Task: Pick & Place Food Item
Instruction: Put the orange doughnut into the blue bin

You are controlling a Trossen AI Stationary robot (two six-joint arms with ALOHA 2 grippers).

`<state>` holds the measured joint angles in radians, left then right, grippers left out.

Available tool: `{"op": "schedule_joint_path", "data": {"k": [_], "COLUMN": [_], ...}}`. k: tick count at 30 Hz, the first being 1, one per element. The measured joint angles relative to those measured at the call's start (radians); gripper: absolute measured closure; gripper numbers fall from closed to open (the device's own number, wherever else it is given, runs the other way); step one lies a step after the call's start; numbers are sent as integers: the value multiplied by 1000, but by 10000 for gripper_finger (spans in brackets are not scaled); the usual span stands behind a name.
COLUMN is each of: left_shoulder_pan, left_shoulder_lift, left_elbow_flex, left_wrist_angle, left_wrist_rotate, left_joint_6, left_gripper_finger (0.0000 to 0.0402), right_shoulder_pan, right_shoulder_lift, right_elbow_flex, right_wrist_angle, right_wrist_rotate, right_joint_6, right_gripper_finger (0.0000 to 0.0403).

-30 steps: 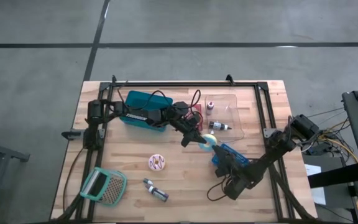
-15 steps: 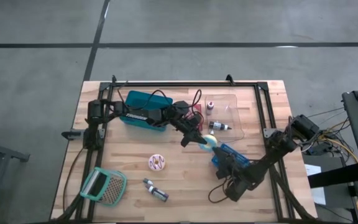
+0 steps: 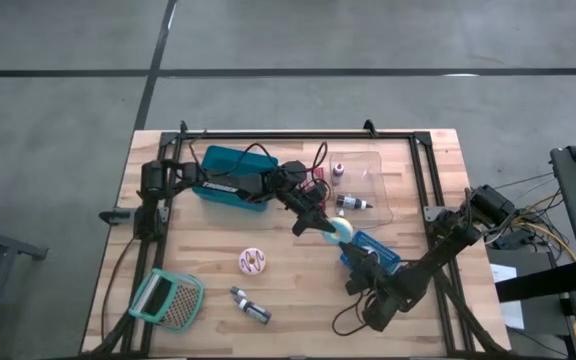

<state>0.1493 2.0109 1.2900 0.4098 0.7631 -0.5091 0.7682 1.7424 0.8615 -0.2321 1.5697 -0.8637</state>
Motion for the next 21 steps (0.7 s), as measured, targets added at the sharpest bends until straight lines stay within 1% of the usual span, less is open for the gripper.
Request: {"op": "schedule_joint_path", "data": {"k": [6,15,18,21], "left_shoulder_pan": [-2,-13,-15,-14], "left_shoulder_lift": [-1,-2,-2,-2], "left_elbow_flex": [0,0,0,0], "left_wrist_angle": [-3,-22,-22,-22], "left_wrist_rotate": [0,5,7,7], "left_joint_6": [3,23,26,30], "left_gripper_finger": [395,391,391,391], "right_shoulder_pan": [-7,-40,-56,-61], "right_shoulder_lift": [0,0,0,0], "right_elbow_flex": [46,37,33,32], "right_wrist_angle": [-74,-157,-159,-161], "right_wrist_rotate": [-1,-3,-3,-2], "right_joint_6": [11,26,26,29], "right_gripper_finger": [200,201,216,252]}}
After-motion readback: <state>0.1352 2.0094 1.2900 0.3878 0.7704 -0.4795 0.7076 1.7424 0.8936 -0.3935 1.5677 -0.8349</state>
